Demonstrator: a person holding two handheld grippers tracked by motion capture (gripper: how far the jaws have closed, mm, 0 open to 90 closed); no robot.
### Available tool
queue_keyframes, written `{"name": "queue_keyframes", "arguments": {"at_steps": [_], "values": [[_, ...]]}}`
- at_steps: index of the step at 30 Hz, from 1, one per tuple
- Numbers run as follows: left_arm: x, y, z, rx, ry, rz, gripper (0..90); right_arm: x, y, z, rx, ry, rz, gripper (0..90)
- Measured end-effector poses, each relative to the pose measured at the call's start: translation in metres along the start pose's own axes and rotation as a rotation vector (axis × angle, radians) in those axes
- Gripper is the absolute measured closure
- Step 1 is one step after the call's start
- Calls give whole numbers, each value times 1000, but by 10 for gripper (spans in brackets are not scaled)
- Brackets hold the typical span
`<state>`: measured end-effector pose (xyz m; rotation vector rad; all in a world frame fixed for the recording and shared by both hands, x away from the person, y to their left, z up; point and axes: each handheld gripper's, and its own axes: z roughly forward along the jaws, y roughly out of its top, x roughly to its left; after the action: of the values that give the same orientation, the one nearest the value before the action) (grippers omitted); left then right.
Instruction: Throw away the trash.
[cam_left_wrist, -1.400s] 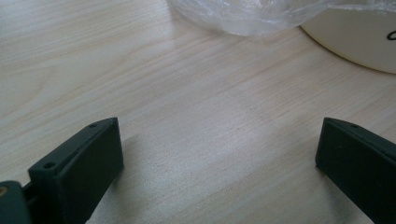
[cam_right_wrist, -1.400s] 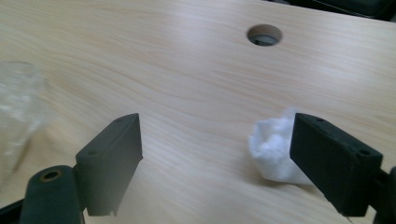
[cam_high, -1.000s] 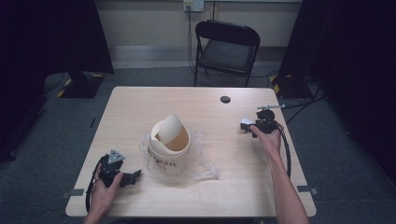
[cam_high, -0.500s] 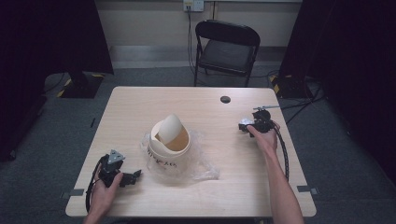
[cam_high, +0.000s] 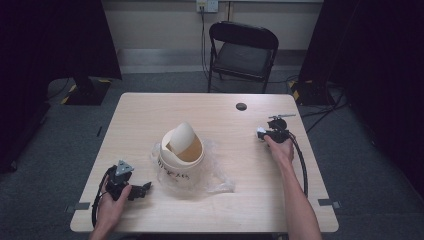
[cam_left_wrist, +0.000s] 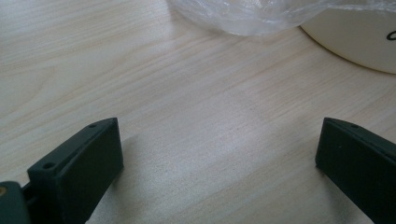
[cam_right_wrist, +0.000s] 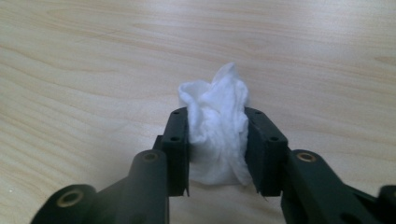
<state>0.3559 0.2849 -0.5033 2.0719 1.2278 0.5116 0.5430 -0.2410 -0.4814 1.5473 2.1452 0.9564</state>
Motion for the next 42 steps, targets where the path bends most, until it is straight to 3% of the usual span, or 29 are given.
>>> {"name": "queue_keyframes", "arguments": {"at_steps": [8, 15, 19, 25, 42], "values": [[0, 0, 0, 0, 0, 0, 2, 5, 0, -6, -11, -1, -4, 767], [0, 0, 0, 0, 0, 0, 2, 11, -4, -18, -50, 15, 1, 773], [0, 0, 0, 0, 0, 0, 2, 17, -3, -29, -84, 59, 21, 775], [0, 0, 0, 0, 3, 1, 2, 31, -2, -41, -122, 105, 2, 779], [0, 0, 0, 0, 0, 0, 2, 57, -4, -67, -166, 153, -16, 781]]}}
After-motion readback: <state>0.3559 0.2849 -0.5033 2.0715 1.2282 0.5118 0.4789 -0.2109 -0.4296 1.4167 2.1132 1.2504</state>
